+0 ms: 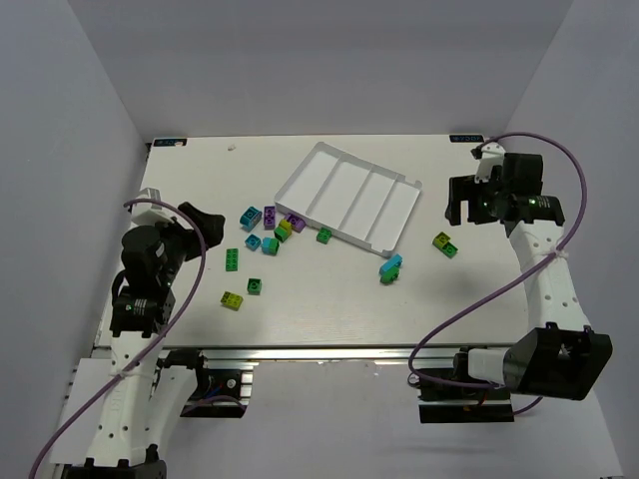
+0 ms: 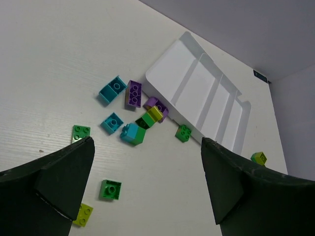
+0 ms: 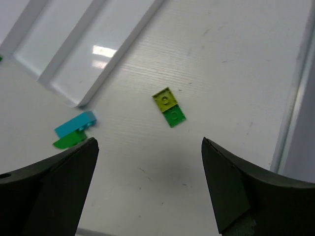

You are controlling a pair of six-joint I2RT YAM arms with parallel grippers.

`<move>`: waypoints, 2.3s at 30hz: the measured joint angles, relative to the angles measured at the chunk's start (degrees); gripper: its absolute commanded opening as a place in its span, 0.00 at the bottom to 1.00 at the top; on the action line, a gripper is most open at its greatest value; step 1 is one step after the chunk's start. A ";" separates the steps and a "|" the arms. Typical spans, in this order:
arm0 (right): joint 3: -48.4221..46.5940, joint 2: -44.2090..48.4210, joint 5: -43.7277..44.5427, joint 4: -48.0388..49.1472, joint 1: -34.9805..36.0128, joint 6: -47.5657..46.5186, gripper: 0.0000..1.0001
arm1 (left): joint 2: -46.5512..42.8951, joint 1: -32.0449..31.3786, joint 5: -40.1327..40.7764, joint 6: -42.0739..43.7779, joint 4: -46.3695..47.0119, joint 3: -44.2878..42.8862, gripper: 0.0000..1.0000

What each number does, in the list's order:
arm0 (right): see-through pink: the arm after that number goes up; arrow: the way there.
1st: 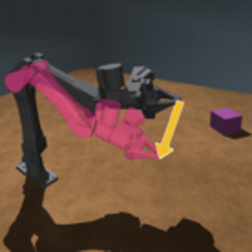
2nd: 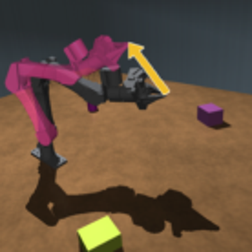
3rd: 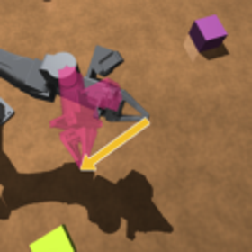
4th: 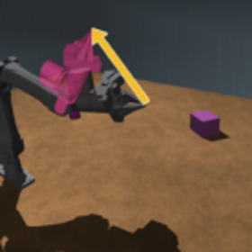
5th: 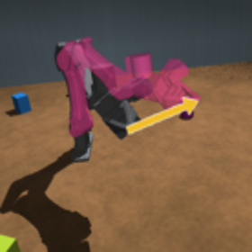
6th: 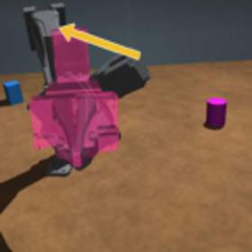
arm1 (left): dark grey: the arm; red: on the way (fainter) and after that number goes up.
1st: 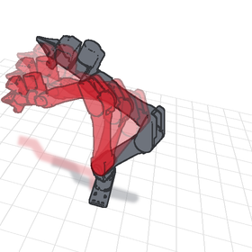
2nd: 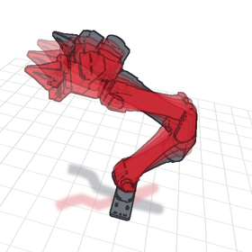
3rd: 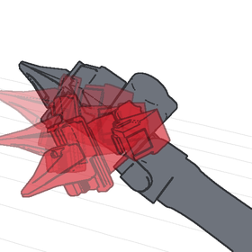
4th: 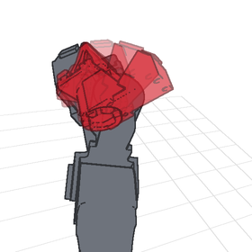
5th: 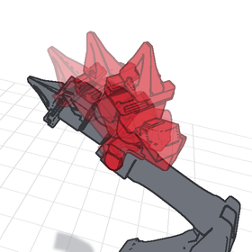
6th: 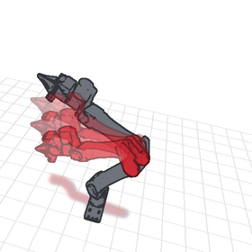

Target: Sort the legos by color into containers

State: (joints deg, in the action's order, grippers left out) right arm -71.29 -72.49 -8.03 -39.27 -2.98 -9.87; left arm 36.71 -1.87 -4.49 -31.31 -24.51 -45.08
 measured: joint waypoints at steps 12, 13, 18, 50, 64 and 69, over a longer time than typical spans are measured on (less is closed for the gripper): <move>5.29 8.20 -31.47 -10.43 8.15 -36.61 0.03 | 14.82 0.00 -8.24 1.20 2.80 0.02 0.09; 5.88 7.85 -32.15 -10.56 8.83 -36.92 0.06 | 16.57 0.00 -9.68 2.05 3.41 -0.04 0.14; 7.34 1.95 -34.53 -5.86 11.52 -33.86 0.72 | 30.53 -0.11 -11.02 6.56 2.10 -5.40 0.59; -0.50 -16.90 -37.35 4.81 13.14 -27.89 0.75 | 72.61 -11.63 10.34 37.16 -4.24 -36.30 0.65; -0.50 -16.90 -37.31 4.79 13.14 -28.24 0.75 | 79.34 -11.32 9.57 37.44 -4.22 -37.51 0.25; -0.50 -16.90 -37.33 4.79 13.14 -28.26 0.75 | 78.77 -11.08 9.57 35.26 -3.78 -38.12 0.00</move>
State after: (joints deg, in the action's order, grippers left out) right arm -71.79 -89.38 -45.36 -34.48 10.15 -38.13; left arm 115.48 -12.95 5.08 3.95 -28.29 -83.20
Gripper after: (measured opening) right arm 0.749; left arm 0.472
